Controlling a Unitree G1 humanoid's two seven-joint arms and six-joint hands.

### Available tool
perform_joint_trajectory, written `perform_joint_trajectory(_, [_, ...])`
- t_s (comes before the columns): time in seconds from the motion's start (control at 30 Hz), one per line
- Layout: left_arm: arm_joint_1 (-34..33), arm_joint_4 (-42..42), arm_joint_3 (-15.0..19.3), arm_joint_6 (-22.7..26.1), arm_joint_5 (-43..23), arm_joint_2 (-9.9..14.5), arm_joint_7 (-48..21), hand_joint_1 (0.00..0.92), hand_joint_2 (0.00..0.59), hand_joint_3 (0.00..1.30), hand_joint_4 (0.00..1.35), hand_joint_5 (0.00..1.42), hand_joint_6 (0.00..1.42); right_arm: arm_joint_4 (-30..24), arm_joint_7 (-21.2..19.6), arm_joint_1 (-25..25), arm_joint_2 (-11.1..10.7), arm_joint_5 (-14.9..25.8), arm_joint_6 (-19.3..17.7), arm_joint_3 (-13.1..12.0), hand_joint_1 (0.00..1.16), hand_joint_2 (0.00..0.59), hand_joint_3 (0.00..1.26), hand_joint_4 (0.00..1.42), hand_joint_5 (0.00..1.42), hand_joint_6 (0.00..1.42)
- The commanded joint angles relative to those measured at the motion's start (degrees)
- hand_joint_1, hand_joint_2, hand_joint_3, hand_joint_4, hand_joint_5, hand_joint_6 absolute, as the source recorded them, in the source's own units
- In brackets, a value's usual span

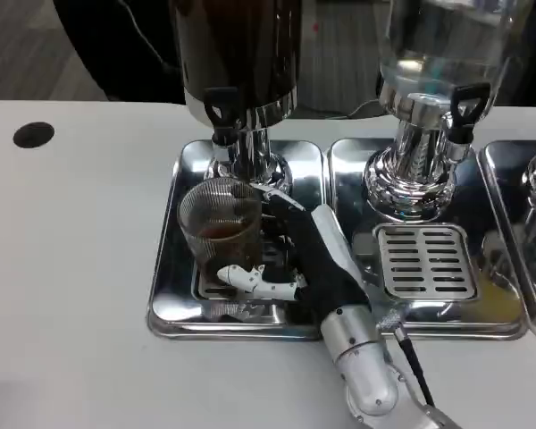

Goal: Grasp the cup under the faucet to collect the drink, then remove the cup.

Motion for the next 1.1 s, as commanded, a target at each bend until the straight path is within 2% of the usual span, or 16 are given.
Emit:
perform_joint_trajectory(0.03, [0.6,0.0,0.7,-0.5,-0.1,-0.4,0.8,0.000,0.014,0.00,0.00,0.00,0.00,-1.3,-0.7,0.9,3.0,0.5,-0.6,-0.2,0.90,0.195,0.35,0.35,0.36,0.28])
perform_joint_trajectory(1.1, [1.3,-1.4,0.6,-1.1,0.1,-1.4,0.6,0.000,0.014,0.00,0.00,0.00,0.00,-7.5,-0.3,3.8,1.6,0.2,-0.4,-0.1,0.89,0.204,0.37,0.37,0.38,0.28])
